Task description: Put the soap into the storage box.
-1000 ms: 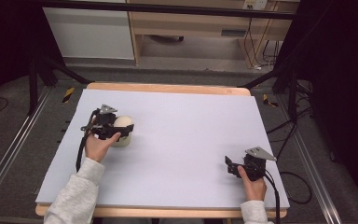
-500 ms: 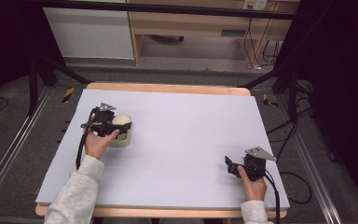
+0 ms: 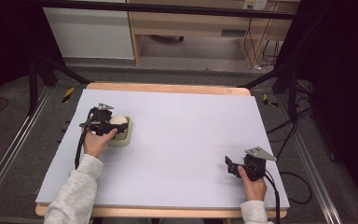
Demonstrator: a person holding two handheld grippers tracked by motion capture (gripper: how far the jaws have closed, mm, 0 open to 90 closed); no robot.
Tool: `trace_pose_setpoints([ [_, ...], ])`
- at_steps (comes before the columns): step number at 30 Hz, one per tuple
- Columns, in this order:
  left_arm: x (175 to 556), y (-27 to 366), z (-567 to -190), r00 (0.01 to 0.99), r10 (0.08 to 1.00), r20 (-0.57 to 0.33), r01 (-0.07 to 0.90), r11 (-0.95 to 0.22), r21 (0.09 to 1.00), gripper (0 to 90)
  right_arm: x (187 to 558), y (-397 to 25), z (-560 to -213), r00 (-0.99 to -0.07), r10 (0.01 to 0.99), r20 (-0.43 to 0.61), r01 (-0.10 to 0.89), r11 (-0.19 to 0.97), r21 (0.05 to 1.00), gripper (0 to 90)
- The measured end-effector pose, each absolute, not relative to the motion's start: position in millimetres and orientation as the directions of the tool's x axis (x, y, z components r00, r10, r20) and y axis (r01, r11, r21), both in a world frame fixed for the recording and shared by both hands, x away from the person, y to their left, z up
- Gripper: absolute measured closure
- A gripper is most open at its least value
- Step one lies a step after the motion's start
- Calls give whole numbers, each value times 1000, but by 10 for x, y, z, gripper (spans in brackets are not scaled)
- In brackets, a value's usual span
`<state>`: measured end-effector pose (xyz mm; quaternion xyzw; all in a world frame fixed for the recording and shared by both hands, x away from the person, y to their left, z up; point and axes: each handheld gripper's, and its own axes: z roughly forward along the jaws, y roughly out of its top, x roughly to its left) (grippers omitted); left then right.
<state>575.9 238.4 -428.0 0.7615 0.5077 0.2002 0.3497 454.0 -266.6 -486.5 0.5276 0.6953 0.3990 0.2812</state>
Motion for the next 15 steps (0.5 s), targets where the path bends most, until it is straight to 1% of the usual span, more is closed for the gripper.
trace_pose_setpoints([
  [15,5776,2406,-4378,404,913,-48,653,-251,715,237,4545,-2671,-4866,-288,957,30,510,127,851,45],
])
